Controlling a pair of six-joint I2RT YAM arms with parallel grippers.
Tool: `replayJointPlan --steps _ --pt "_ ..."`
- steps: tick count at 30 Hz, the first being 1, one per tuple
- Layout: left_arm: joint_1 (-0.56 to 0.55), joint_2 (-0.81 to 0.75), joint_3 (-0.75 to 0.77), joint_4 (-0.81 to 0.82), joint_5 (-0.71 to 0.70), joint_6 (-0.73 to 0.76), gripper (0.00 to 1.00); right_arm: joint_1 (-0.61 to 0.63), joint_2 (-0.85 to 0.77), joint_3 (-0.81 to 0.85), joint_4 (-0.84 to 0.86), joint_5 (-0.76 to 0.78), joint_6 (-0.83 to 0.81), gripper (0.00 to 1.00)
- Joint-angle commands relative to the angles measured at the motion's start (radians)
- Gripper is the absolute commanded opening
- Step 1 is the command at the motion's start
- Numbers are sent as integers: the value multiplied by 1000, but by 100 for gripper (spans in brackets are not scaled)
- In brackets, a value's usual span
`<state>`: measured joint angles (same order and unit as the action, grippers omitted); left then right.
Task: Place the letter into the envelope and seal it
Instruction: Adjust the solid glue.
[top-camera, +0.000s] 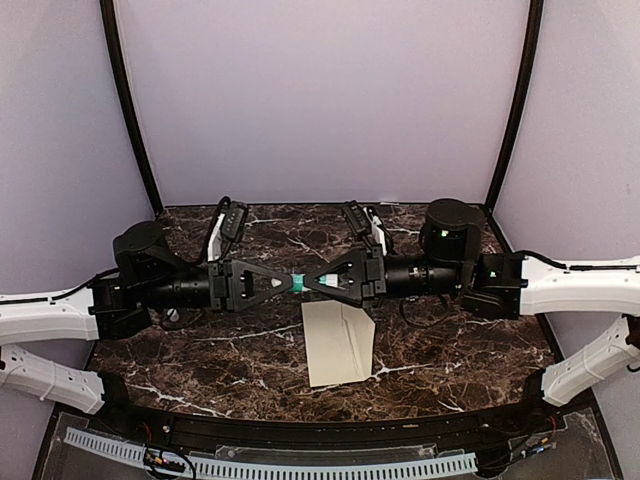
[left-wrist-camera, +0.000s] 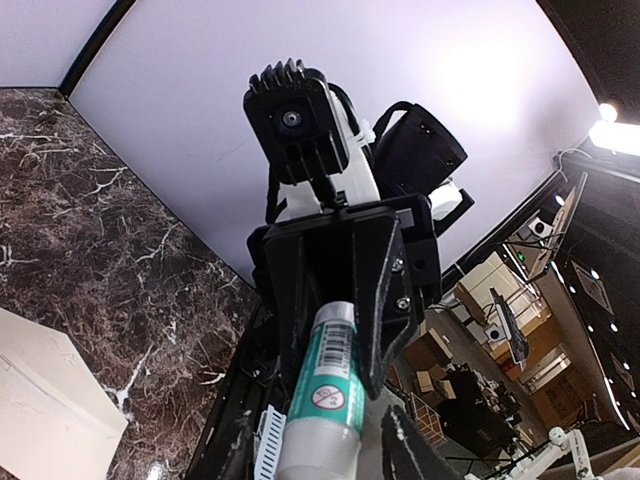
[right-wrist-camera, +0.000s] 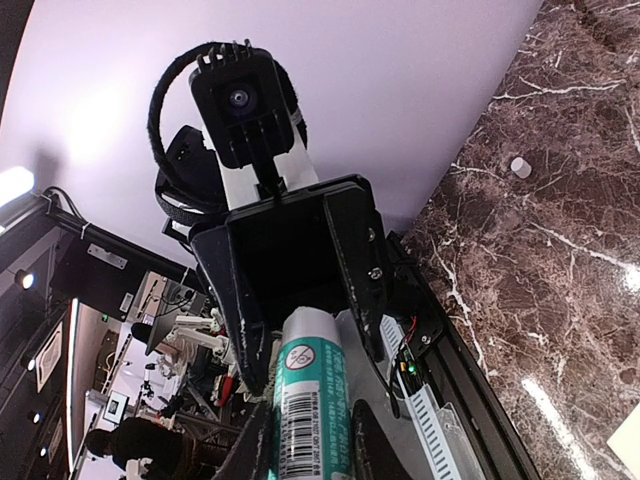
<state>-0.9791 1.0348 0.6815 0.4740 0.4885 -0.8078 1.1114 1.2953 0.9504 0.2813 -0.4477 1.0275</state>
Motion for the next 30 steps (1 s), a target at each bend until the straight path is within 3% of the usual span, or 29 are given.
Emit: replayJointPlan --steps 1,10,15,20,30 --pt "6 -17 -11 25 7 -13 42 -6 -16 -1 13 2 -17 18" --pt "6 4 -8 36 35 -20 20 -6 -12 3 6 1 -21 18" --pt "7 10 -9 40 38 -22 10 -6 -4 10 9 -10 -20 31" --pt "5 14 -8 45 36 -24 7 -5 9 22 13 -23 -23 38" --pt "6 30 -5 60 40 -30 6 -5 28 28 41 -40 -15 39"
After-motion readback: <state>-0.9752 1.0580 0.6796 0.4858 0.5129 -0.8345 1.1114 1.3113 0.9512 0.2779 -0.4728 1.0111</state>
